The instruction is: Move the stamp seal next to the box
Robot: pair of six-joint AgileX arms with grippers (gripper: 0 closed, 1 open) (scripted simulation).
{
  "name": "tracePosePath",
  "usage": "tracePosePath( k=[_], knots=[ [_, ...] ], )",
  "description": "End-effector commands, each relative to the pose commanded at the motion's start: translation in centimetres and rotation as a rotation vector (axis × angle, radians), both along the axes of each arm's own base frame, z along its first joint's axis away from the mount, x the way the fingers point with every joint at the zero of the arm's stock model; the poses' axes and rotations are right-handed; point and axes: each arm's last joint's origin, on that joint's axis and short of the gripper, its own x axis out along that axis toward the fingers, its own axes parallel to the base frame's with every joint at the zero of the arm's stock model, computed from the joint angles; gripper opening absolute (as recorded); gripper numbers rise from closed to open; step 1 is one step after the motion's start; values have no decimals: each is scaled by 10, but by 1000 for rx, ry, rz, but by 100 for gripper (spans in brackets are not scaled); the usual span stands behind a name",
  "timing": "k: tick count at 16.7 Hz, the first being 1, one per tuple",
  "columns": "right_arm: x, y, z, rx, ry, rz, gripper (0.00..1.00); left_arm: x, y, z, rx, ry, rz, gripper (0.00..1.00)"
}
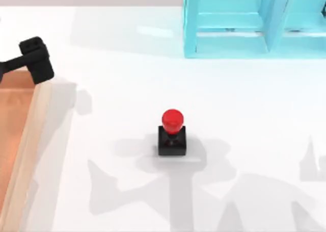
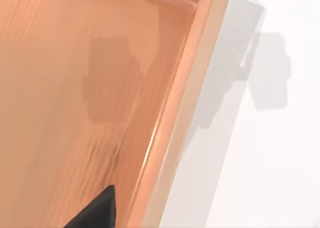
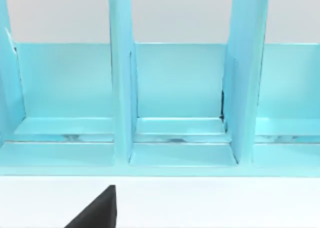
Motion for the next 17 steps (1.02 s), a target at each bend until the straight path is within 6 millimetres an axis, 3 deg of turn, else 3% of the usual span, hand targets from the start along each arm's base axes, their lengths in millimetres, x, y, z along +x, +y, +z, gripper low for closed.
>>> tracePosePath(
  k=[4,8,13,17],
  knots=[
    [0,0,0,0,0,0,100,61,-44,-1,12,224,-2,100],
    [0,0,0,0,0,0,100,94,-110,-11,37,385,-97,100],
    [0,0,0,0,0,0,100,99,-188,-18,72,485,-231,100],
    [0,0,0,0,0,0,100,89,-230,-19,80,523,-312,100]
  ],
)
